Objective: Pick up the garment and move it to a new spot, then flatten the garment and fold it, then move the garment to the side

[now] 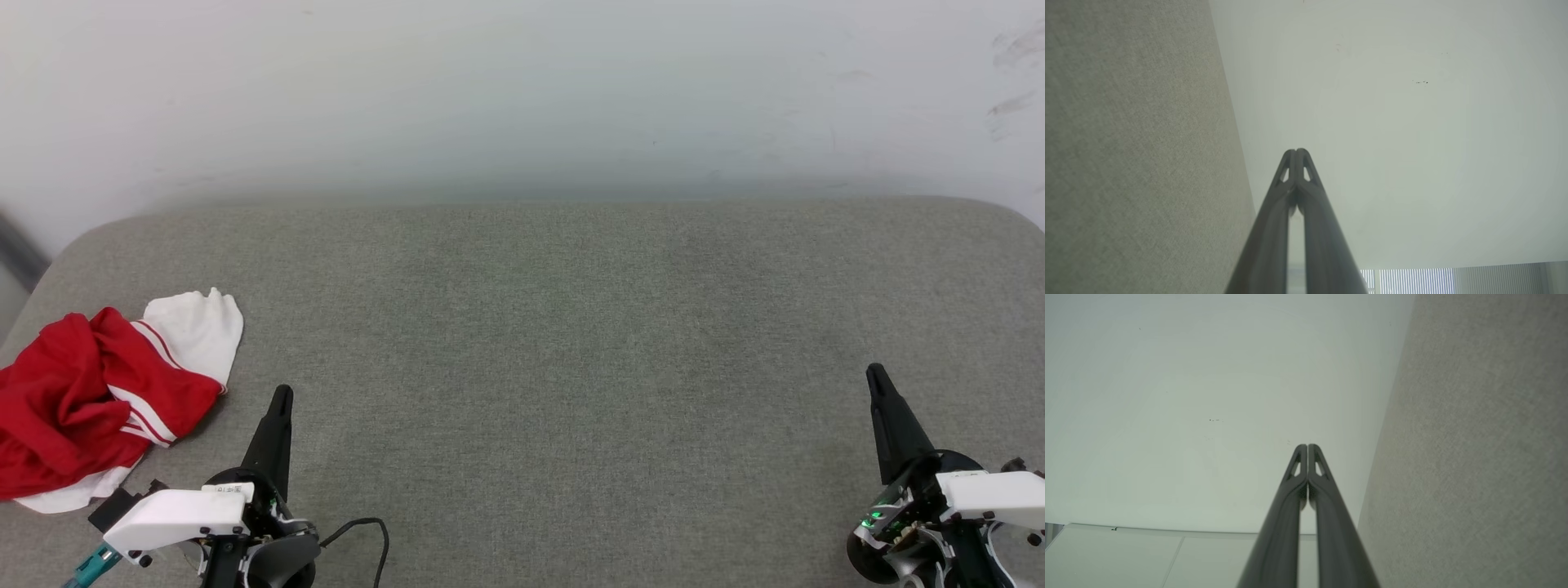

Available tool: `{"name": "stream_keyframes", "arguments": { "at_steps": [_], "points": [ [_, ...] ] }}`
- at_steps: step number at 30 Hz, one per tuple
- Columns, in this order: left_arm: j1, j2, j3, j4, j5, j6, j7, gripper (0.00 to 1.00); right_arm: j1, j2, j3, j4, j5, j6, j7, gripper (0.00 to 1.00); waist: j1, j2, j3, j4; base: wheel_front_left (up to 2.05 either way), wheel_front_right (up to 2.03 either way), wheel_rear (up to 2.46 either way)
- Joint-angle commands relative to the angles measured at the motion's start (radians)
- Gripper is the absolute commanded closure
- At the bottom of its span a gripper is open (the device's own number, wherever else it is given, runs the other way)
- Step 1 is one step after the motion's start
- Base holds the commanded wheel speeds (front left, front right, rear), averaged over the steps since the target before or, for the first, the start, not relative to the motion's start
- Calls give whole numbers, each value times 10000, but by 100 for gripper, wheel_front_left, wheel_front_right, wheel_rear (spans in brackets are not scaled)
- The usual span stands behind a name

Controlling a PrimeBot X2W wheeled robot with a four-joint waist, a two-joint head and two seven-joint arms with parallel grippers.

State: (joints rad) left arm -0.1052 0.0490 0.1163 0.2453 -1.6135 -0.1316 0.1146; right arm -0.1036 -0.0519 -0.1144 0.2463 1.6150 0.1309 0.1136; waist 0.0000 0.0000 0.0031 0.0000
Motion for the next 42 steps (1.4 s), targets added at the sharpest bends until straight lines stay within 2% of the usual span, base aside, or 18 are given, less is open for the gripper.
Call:
{"name": "stream_keyframes", "arguments": {
  "at_steps": [1,22,23,34,42],
  "points": [
    [-71,-12,12,2,13,-24,17,100,-122,26,12,7,-43,-3,6,100,0,0,0,0,0,0,0],
    [-72,-12,12,2,13,-25,16,100,-122,26,12,6,-43,-3,5,100,0,0,0,0,0,0,0],
    [0,0,0,0,0,0,0,0,0,0,2,0,0,0,0,0,0,0,0,0,0,0,0],
    [-47,-11,-560,-31,-6,6,-418,0,190,3,140,-108,-113,-2,-316,0,0,0,10,-2,0,0,0],
    [-195,10,-949,-276,496,6,-811,0,228,-100,371,-368,-485,-2,-740,0,0,0,19,1,0,0,0]
  ]
}}
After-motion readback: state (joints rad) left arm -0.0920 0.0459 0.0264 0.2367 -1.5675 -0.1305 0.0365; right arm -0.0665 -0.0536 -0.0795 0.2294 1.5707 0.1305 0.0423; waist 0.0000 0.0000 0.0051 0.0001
